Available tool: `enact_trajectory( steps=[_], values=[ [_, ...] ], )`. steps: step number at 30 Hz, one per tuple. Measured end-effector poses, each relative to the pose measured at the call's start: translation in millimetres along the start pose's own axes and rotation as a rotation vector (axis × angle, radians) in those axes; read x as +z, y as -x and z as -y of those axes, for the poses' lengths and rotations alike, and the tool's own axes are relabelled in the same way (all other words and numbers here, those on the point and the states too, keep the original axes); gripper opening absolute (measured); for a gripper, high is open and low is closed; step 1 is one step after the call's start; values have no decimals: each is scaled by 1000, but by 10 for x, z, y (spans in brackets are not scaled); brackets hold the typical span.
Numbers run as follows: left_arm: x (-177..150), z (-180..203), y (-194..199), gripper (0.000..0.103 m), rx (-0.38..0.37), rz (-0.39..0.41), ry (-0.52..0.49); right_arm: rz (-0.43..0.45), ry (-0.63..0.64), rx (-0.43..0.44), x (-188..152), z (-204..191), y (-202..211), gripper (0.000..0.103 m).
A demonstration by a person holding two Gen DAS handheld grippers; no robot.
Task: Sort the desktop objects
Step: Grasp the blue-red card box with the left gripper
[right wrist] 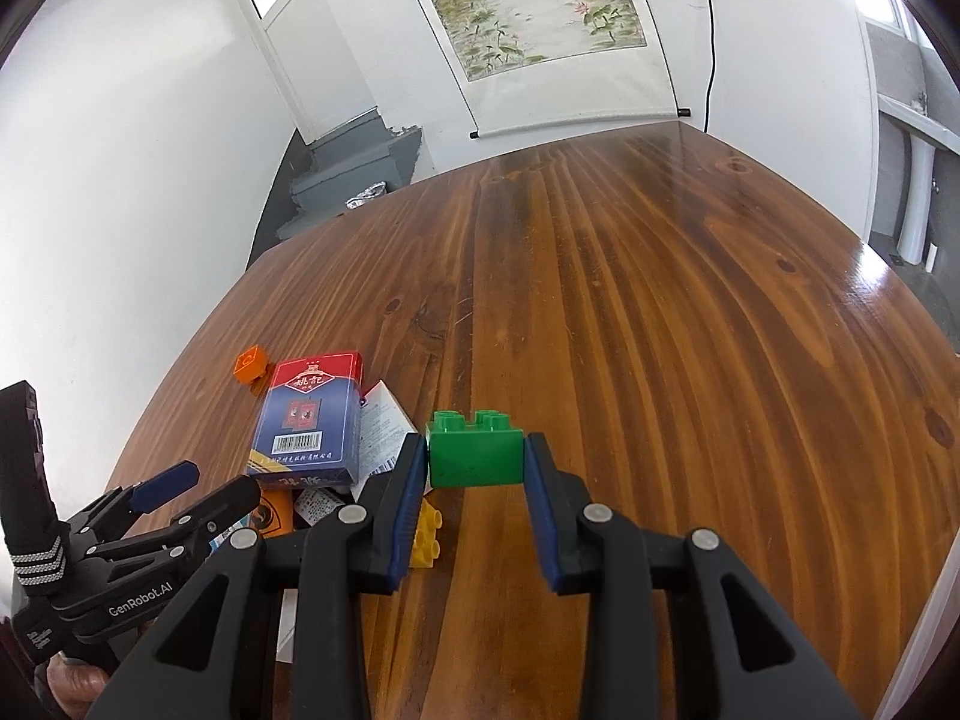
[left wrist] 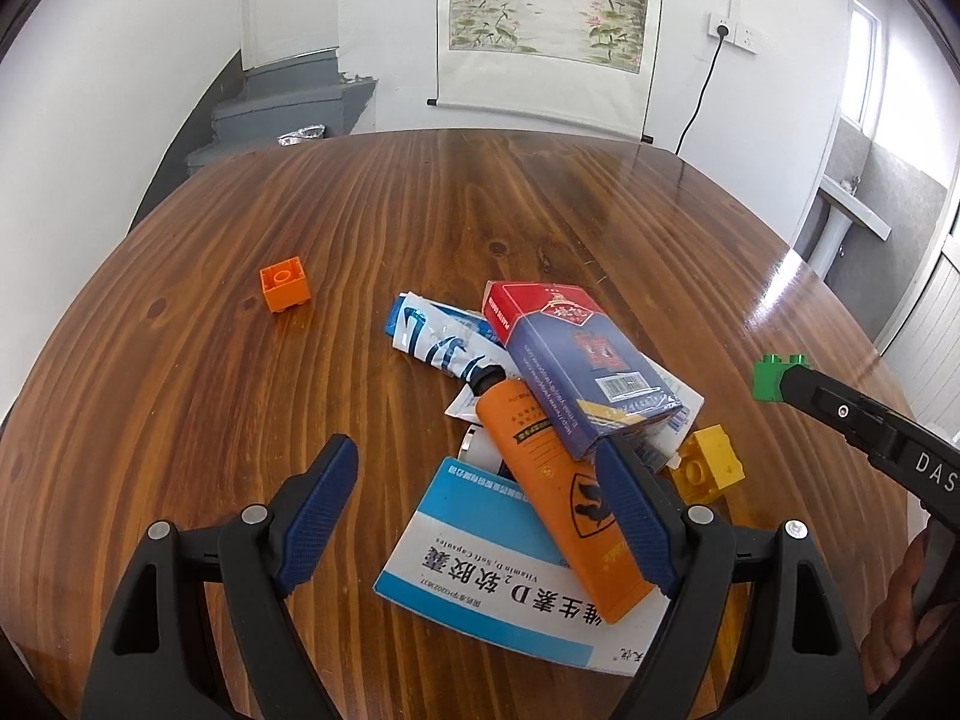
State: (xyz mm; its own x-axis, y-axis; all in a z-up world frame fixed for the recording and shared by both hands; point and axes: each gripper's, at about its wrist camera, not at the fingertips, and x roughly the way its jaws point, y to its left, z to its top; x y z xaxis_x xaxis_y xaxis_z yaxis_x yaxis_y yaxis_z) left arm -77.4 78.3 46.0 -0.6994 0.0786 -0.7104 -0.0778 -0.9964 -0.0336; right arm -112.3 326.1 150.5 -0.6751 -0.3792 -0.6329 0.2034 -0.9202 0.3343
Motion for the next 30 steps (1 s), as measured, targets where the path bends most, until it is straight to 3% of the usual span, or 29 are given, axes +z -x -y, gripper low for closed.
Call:
enact_trajectory(
  steps=[17, 22, 27, 30],
  values=[
    [380, 233, -193, 84, -12, -11, 94, 47, -101, 15, 84, 185, 193, 36],
    [386, 405, -333, 84, 48, -40, 65, 66, -116, 1, 100, 225, 260, 36],
    [373, 627, -438, 87, 174, -22, -50, 71, -121, -7, 102, 227, 279, 36],
    [356, 638, -525, 87, 191, -42, -63, 73, -115, -8, 91, 216, 287, 36]
  ],
)
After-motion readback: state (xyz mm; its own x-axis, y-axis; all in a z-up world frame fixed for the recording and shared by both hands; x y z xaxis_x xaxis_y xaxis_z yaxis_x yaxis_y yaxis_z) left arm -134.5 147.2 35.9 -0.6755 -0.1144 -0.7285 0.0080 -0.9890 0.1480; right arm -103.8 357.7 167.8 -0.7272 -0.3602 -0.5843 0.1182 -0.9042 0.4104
